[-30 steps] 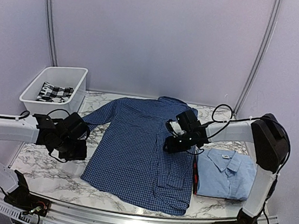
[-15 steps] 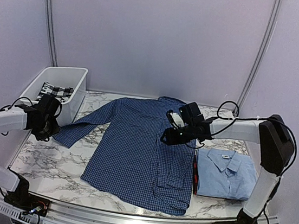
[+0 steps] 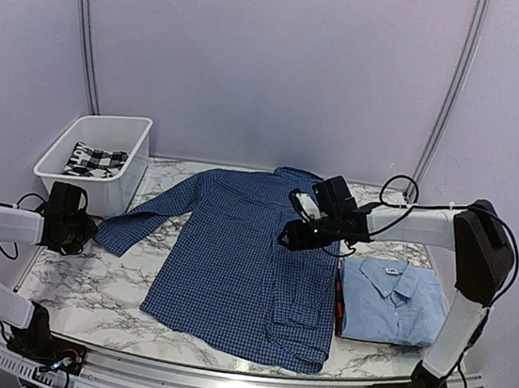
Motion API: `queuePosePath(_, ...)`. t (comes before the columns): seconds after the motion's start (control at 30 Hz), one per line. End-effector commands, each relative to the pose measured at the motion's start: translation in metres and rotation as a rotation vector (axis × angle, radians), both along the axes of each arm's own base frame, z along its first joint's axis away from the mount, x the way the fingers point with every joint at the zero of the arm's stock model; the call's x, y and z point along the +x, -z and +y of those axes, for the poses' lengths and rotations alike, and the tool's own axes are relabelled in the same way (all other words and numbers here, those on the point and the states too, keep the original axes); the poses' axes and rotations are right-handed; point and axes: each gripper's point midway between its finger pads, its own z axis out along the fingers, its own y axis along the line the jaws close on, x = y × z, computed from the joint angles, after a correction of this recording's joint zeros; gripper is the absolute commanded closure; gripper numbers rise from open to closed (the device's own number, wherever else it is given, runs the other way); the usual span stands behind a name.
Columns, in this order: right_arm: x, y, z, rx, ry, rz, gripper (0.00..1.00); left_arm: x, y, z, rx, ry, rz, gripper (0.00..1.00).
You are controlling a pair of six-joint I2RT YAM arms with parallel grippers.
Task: Fold and stack the long sleeve shirts
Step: Pick up the sleeve from the center of the board.
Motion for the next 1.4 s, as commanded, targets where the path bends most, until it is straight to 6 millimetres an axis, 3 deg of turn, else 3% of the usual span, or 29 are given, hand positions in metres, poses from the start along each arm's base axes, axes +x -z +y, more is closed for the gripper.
queuePosePath(0.0,-0.003,-0.021,0.006,0.044,-0.008,-0.041,0.56,0.025,-0.013,-0.005,-0.019,0.04,-0.123,0.57)
queuePosePath(0.33,-0.006,-0.014,0.007,0.05,-0.01,-0.022,0.56,0.03,0.012,-0.008,-0.047,0.044,-0.052,0.6)
queuePosePath(0.5,-0.008,-0.012,0.005,0.045,-0.009,-0.016,0.56,0.034,0.017,-0.009,-0.036,0.056,-0.035,0.66)
queuePosePath(0.77,-0.007,-0.016,0.005,0.048,-0.002,-0.022,0.56,0.043,0.003,-0.016,-0.029,0.109,-0.07,1.0)
queuePosePath(0.83,-0.006,-0.017,0.005,0.05,0.0,-0.023,0.56,0.045,-0.01,-0.023,-0.016,0.152,-0.104,1.0)
queuePosePath(0.97,-0.004,-0.02,0.005,0.051,0.005,-0.033,0.56,0.044,-0.047,-0.05,0.024,0.275,-0.21,1.0)
queuePosePath(1.13,-0.001,-0.025,0.005,0.055,0.017,-0.047,0.56,0.039,-0.107,-0.103,0.085,0.487,-0.371,1.0)
queuePosePath(1.3,0.003,-0.031,0.006,0.061,0.024,-0.06,0.56,0.03,-0.149,-0.187,0.099,0.815,-0.428,1.0)
queuePosePath(1.37,0.004,-0.033,0.006,0.063,0.027,-0.064,0.56,0.024,-0.152,-0.226,0.089,0.956,-0.406,1.0)
